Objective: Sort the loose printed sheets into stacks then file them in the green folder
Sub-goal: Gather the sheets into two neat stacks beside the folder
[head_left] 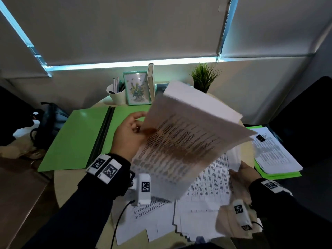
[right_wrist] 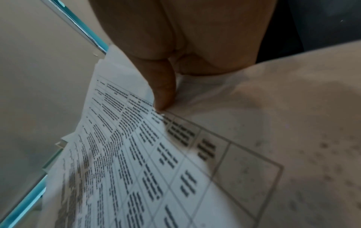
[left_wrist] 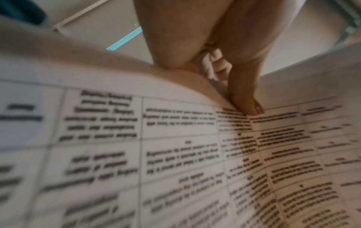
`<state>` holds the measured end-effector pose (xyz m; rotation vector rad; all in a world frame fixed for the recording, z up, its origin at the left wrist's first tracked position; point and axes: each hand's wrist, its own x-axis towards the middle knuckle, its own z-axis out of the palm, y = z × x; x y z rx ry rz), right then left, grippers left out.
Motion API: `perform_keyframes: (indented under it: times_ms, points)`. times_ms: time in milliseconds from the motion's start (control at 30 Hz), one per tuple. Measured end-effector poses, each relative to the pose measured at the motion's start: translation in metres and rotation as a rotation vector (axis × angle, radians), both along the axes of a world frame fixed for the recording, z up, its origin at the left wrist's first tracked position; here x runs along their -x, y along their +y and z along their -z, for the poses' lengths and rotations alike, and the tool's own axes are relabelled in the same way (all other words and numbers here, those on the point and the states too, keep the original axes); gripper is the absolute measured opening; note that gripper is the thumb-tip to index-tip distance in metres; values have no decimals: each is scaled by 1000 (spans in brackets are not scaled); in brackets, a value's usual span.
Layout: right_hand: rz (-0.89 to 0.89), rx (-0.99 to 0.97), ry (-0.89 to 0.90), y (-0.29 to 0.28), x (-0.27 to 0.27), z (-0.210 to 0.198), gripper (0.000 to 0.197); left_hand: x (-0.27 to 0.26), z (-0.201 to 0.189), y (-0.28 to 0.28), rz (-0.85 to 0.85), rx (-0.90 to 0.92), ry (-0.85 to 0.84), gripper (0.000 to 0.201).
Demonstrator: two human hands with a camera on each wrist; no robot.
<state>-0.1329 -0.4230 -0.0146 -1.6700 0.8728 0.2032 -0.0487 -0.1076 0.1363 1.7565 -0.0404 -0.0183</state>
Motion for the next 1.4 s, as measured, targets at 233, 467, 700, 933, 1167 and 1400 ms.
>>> perform_keyframes:
  times_ms: [233, 467, 700, 933, 1167, 1400]
  points:
    - [43, -252, -156, 14, -11, 0, 32, 6, 50, -16, -47, -235, 339, 62]
    - [-41, -439, -167, 36, -12, -15, 40, 13, 79, -34, -80, -289, 458, 51]
    - [-58, -351, -79, 35, -16, -9, 40, 10, 109, -31, 61, -292, 570, 62]
    - [-57, -322, -82, 39, -20, 0, 37, 13, 125, -36, 47, -398, 596, 55]
    - [-140, -68, 21, 24, -16, 19, 30, 8, 144, -14, 247, -391, 622, 25]
    - [-13, -14, 124, -25, -17, 48, 31, -20, 163, 53, 21, -835, 438, 27]
